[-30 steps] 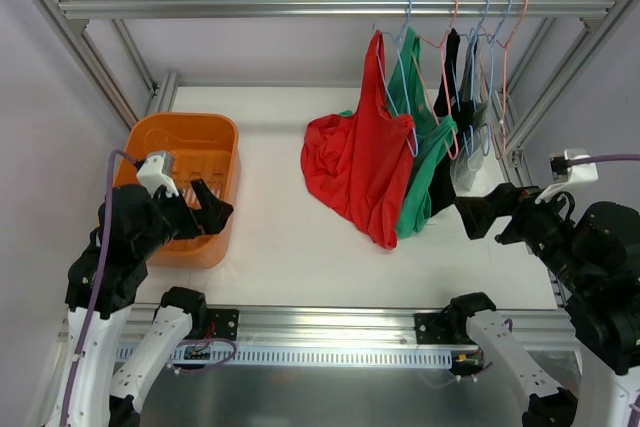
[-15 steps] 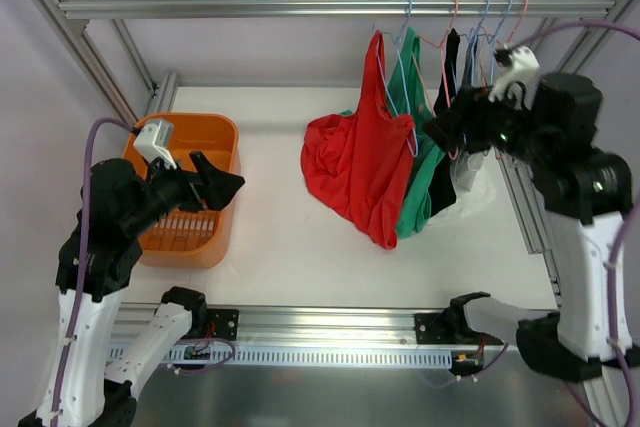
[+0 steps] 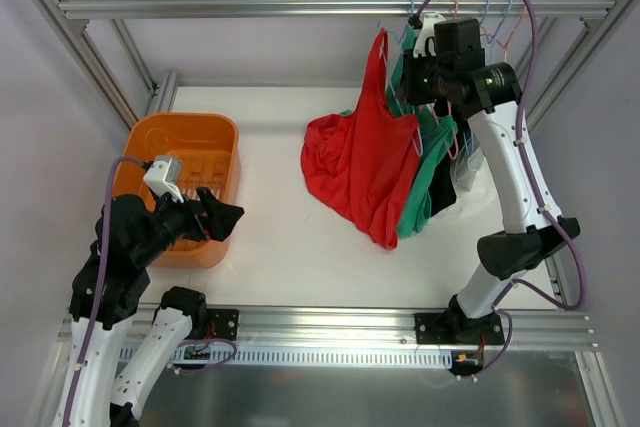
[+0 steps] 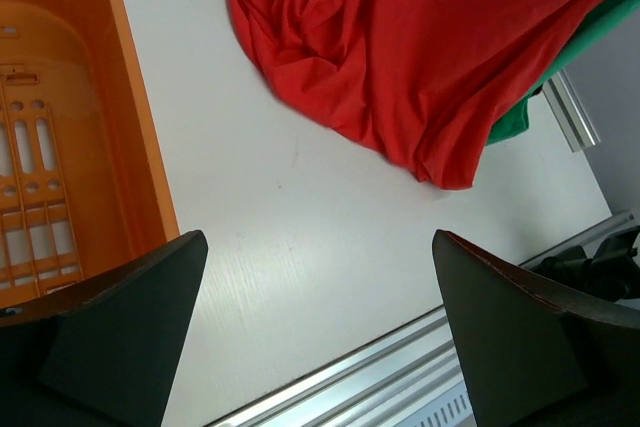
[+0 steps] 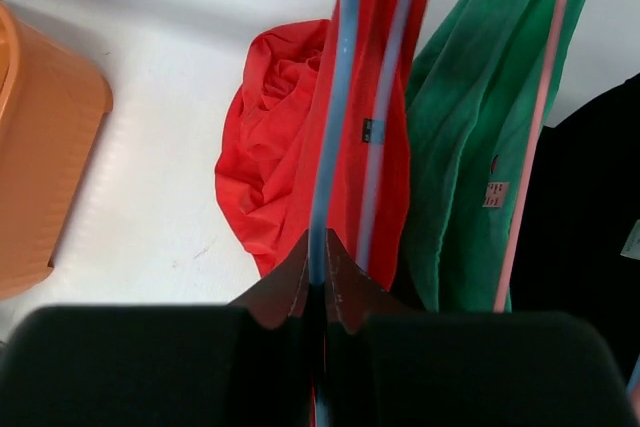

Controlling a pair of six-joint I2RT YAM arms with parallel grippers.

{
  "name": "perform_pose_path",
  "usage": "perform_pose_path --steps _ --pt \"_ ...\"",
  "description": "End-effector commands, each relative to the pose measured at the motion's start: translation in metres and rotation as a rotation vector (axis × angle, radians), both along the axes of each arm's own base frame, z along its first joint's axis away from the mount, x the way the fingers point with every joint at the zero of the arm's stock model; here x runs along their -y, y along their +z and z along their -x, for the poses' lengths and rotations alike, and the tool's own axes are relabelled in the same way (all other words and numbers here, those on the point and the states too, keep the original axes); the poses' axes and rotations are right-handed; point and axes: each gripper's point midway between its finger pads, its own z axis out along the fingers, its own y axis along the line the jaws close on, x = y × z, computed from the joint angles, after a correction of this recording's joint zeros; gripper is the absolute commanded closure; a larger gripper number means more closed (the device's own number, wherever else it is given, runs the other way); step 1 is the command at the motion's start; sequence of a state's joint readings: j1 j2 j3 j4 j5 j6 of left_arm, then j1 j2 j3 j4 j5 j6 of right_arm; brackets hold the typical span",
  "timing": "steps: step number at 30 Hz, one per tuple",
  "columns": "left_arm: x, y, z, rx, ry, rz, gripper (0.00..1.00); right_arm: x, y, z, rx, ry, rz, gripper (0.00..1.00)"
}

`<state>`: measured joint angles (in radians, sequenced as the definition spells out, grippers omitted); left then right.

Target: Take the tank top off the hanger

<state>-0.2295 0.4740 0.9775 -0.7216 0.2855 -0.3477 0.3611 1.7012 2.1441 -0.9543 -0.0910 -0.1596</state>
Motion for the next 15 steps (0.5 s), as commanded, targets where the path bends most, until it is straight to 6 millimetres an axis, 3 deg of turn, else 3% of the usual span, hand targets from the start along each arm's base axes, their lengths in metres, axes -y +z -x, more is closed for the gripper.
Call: perform_pose_path --steps 1,5,10,15 --pt "0.000 -0.013 -0.003 0.008 -0.016 -0.039 0.01 0.001 0.047 0.003 0.154 -0.027 0.003 0.96" --pt "-0.007 -0.040 -0.010 -0.057 0.033 -0.062 0.01 0.003 0.067 0.006 0.220 -0.057 -0.018 1.00" --pt "-0.001 -0.044 -0.009 -0.077 -0.004 -0.058 0.01 0.000 0.106 0.011 0.323 -0.063 -0.114 1.00" --pt "0.001 -0.041 -0.005 -0.054 -0.020 -0.051 0.01 -0.011 0.119 0.026 0.341 0.020 -0.165 1.00"
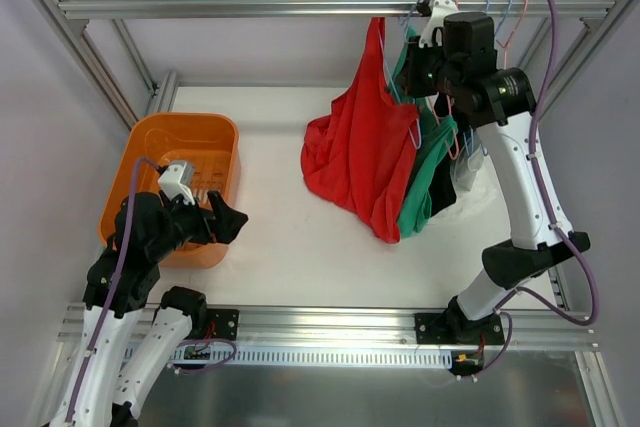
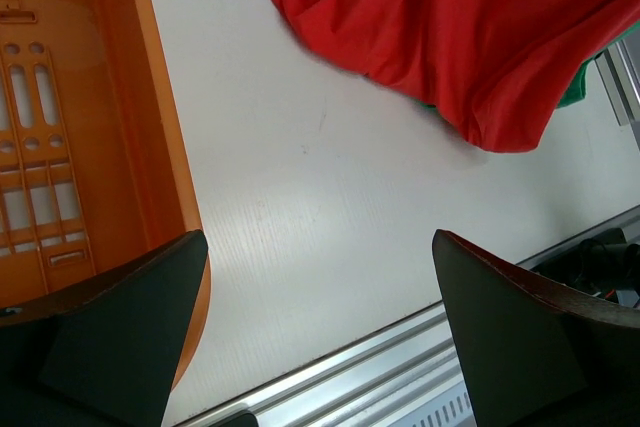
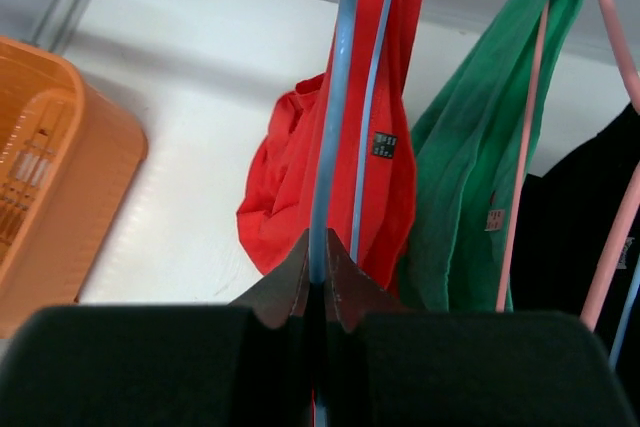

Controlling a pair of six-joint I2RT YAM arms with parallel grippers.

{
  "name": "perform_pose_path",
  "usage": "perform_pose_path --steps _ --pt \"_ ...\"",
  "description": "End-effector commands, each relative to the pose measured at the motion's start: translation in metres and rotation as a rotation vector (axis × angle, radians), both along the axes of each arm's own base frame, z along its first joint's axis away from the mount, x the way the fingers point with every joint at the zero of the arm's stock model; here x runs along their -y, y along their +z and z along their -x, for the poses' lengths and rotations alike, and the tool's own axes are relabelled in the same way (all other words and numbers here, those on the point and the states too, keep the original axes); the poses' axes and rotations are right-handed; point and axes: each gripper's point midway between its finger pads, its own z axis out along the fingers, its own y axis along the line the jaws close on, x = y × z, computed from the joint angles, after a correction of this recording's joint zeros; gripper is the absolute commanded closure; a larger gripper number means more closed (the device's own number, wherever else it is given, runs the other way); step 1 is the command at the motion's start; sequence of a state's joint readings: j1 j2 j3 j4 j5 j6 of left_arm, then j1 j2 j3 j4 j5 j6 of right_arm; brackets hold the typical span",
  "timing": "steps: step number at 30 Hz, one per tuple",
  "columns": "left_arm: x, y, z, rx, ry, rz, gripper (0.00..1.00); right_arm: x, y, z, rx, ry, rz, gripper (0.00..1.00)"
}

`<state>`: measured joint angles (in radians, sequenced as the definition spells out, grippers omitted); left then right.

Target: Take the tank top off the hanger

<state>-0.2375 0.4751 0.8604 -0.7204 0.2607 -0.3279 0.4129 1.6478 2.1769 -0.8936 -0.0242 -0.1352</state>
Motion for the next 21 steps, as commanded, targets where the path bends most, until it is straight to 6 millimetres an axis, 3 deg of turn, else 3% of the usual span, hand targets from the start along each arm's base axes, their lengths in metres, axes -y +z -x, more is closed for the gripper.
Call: perform_pose_path --steps 1,5,7,8,9,12,13,15,21 --pt "0.003 0.008 0.001 0.055 -0.027 0.004 0.01 -0.004 0.073 0.021 0.199 0.055 -0.124 1.00" --pt "0.008 0.015 0.002 0.072 -0.066 0.007 0.01 -0.005 0.068 0.051 0.169 0.111 -0.155 1.00" --pt "0.011 0.019 0.001 0.073 -0.084 0.006 0.01 -0.011 0.049 0.064 0.111 0.160 -0.160 1.00" --pt "0.011 0.029 0.000 0.094 -0.082 0.011 0.01 -0.013 0.053 0.083 0.109 0.197 -0.190 1.00" --pt "0.010 0.036 0.000 0.111 -0.078 0.015 0.01 -0.016 0.034 0.089 0.055 0.218 -0.188 1.00" --pt "0.018 0.072 0.001 0.190 -0.120 0.052 0.01 -0.023 0.031 0.129 0.031 0.336 -0.228 1.00" --pt "0.021 0.080 0.000 0.201 -0.133 0.065 0.01 -0.023 0.018 0.135 0.003 0.347 -0.222 1.00" --pt "0.029 0.103 -0.001 0.247 -0.174 0.097 0.01 -0.020 0.022 0.155 0.027 0.376 -0.231 1.00" --pt "0.060 0.134 -0.013 0.249 -0.312 0.224 0.01 -0.015 0.017 0.187 0.021 0.413 -0.263 1.00"
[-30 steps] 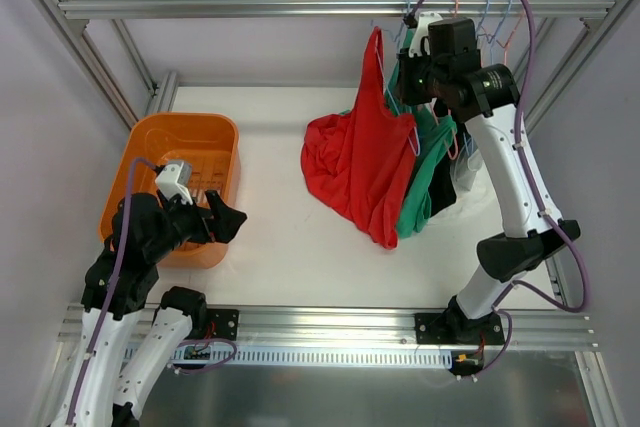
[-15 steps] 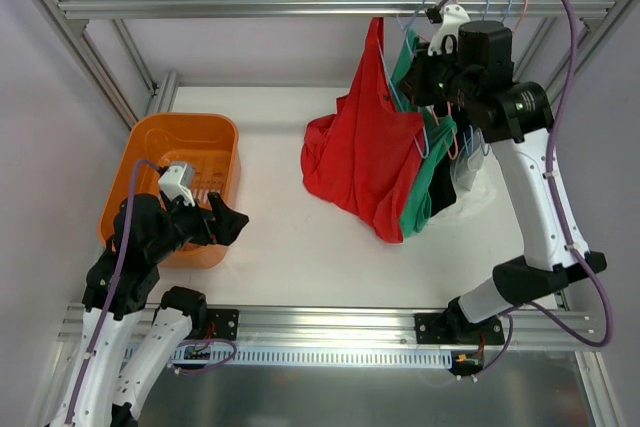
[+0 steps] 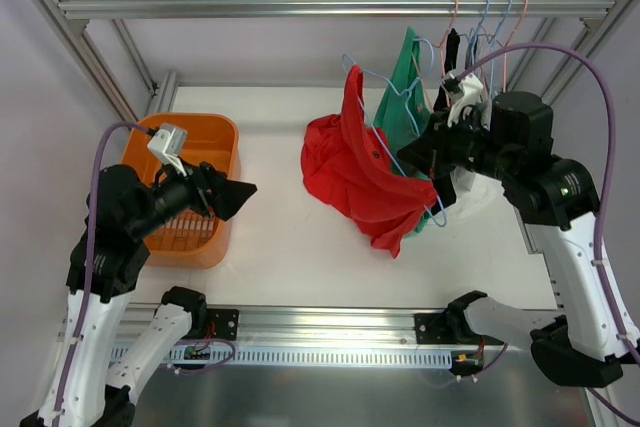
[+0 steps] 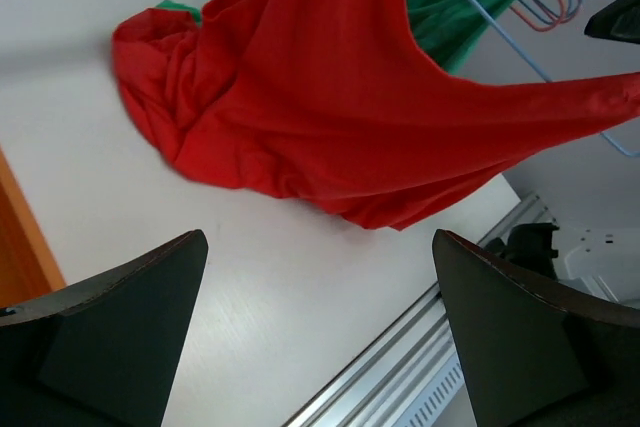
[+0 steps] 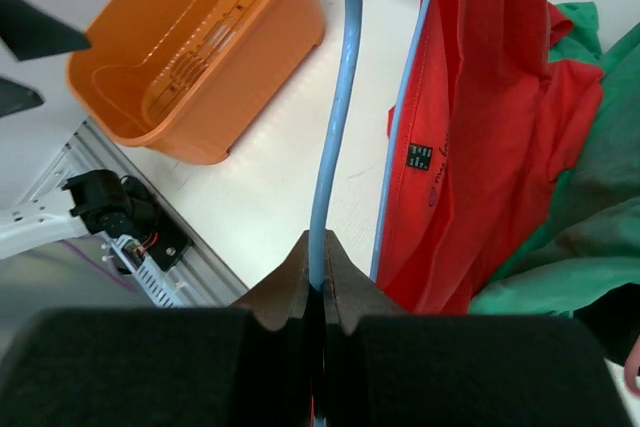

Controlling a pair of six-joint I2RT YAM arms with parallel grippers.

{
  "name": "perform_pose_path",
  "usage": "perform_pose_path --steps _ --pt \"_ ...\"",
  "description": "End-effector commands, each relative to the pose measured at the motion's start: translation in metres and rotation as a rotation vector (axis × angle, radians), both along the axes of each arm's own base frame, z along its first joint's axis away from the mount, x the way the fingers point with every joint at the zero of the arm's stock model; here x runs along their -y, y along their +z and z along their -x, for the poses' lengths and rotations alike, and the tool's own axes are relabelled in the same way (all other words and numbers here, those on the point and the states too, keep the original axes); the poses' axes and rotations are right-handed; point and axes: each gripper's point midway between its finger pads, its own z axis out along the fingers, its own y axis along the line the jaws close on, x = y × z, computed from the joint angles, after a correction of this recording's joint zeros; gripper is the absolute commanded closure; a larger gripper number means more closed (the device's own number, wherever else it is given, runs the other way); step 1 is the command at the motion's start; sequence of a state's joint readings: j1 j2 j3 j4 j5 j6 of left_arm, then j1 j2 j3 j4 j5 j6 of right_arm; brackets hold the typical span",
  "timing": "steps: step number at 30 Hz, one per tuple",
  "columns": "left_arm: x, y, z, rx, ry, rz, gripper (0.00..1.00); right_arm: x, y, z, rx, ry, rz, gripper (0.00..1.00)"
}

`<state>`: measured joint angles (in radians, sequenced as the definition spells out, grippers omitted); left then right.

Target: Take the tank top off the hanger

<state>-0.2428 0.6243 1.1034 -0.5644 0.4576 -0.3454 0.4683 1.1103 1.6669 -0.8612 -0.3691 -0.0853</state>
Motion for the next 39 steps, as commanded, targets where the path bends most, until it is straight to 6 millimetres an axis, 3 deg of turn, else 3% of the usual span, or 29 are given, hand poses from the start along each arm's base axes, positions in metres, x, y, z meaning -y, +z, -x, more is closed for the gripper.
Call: perform_pose_path --steps 1,5,7,8,10,14,17,25,27,30,31,36,39 --pt "0.029 0.034 -0.006 0.050 -0.146 0.110 0.01 -0.004 0.022 0.027 0.058 0.073 -0.094 1.00" --pt "0.052 0.049 -0.031 0.100 -0.205 0.128 0.01 -0.008 0.005 0.054 0.004 0.144 -0.147 1.00" --pt "0.069 0.059 -0.038 0.114 -0.242 0.122 0.01 -0.011 0.007 0.066 -0.008 0.177 -0.189 1.00" --pt "0.082 0.072 -0.048 0.122 -0.271 0.118 0.01 -0.008 0.011 0.075 0.004 0.189 -0.203 1.00" --pt "0.109 0.097 -0.044 0.212 -0.306 0.088 0.01 -0.007 0.010 0.084 -0.002 0.206 -0.218 1.00" --pt "0.143 0.092 -0.070 0.258 -0.243 -0.016 0.02 -0.001 0.017 0.102 0.009 0.218 -0.247 1.00" --pt "0.151 0.083 -0.085 0.258 -0.189 -0.063 0.11 0.000 0.021 0.120 0.001 0.268 -0.265 1.00" --pt "0.182 0.081 -0.085 0.276 -0.278 -0.055 0.32 0.004 0.030 0.138 0.020 0.309 -0.292 1.00" --pt "0.183 0.082 -0.087 0.285 -0.268 -0.057 0.45 0.003 0.031 0.140 0.019 0.317 -0.296 1.00" --pt "0.182 0.082 -0.088 0.285 -0.259 -0.054 0.82 0.005 0.031 0.141 0.025 0.309 -0.296 1.00" --pt "0.180 0.083 -0.087 0.286 -0.255 -0.050 0.99 0.005 0.030 0.140 0.027 0.305 -0.294 1.00" --pt "0.160 0.091 -0.085 0.301 -0.172 -0.029 1.00 0.007 0.021 0.140 0.019 0.300 -0.277 1.00" --pt "0.128 0.099 -0.094 0.305 0.001 -0.009 1.00 0.007 0.011 0.150 0.020 0.350 -0.258 1.00"
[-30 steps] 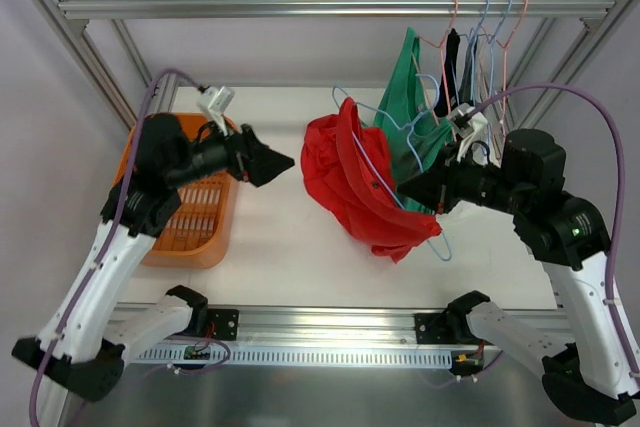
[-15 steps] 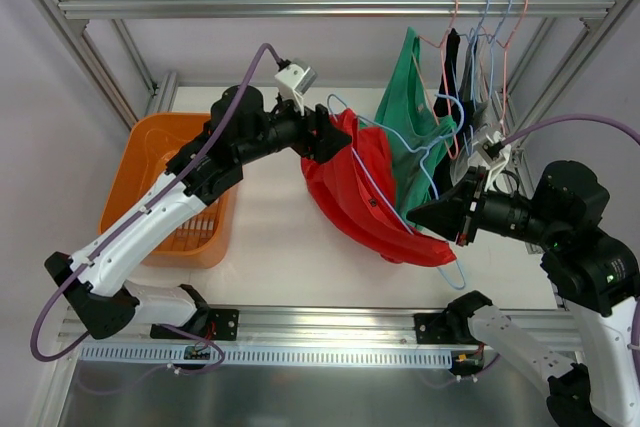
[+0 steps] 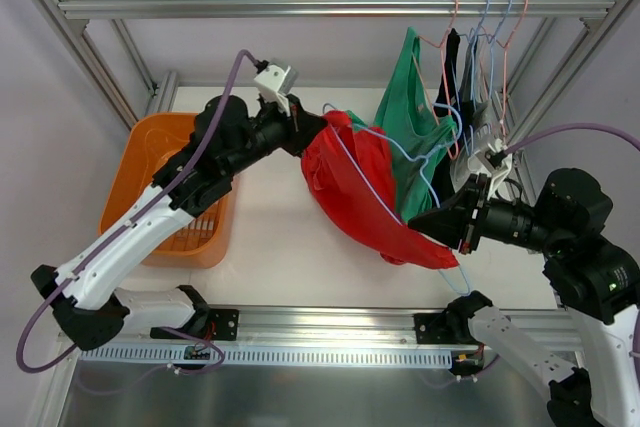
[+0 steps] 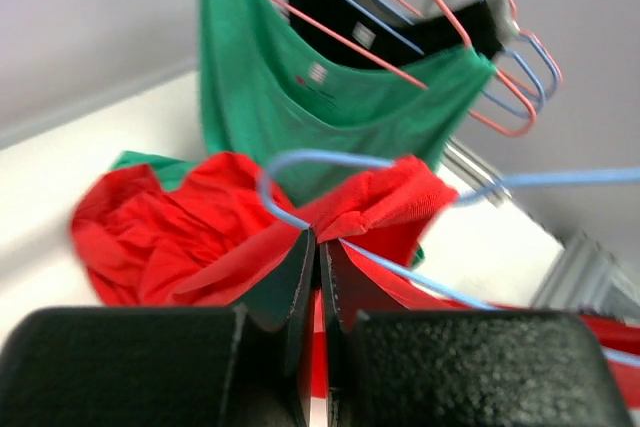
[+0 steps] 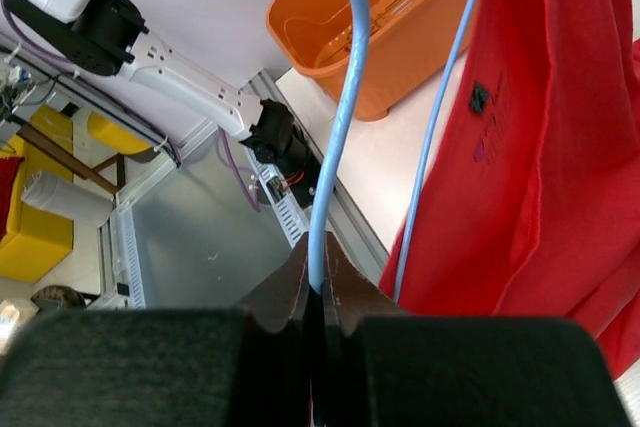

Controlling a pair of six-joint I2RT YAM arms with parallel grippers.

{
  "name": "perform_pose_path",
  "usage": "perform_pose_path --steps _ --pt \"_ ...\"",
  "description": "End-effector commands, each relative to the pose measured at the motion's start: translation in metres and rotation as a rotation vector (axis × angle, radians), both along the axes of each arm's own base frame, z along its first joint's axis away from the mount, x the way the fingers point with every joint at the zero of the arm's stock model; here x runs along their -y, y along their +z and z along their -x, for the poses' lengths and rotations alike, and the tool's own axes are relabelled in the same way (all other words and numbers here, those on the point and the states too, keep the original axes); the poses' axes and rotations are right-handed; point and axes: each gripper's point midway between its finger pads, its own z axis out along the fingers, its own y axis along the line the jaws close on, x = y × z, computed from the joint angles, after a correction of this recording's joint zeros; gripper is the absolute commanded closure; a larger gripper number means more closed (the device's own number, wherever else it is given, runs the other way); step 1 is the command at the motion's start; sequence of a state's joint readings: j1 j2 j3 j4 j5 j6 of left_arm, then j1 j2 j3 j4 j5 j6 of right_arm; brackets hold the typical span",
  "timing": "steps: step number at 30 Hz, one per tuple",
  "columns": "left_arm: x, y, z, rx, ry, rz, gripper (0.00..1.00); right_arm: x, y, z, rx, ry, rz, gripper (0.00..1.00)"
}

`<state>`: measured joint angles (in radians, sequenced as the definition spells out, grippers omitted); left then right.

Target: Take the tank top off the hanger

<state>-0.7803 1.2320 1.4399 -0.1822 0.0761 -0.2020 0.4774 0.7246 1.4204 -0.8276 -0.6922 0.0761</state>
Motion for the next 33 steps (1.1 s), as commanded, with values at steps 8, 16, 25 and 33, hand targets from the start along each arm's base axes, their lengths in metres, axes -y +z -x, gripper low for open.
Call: perform_pose_path --steps 8,16,25,33 --pt "-0.098 0.045 -0.015 0.088 0.489 0.164 1.00 0.010 -0.004 0.078 0.162 0.285 -0.064 1.00" --pt "-0.060 0.020 0.041 -0.001 0.125 0.200 1.00 0.015 0.028 0.092 0.386 0.288 -0.179 1.00" --pt "-0.007 -0.016 0.189 -0.192 -0.675 0.224 1.00 -0.006 0.126 0.045 0.602 0.221 -0.573 1.00" --pt "-0.004 -0.085 0.261 -0.258 -0.949 0.099 1.00 -0.037 0.212 0.041 0.898 0.331 -0.881 1.00"
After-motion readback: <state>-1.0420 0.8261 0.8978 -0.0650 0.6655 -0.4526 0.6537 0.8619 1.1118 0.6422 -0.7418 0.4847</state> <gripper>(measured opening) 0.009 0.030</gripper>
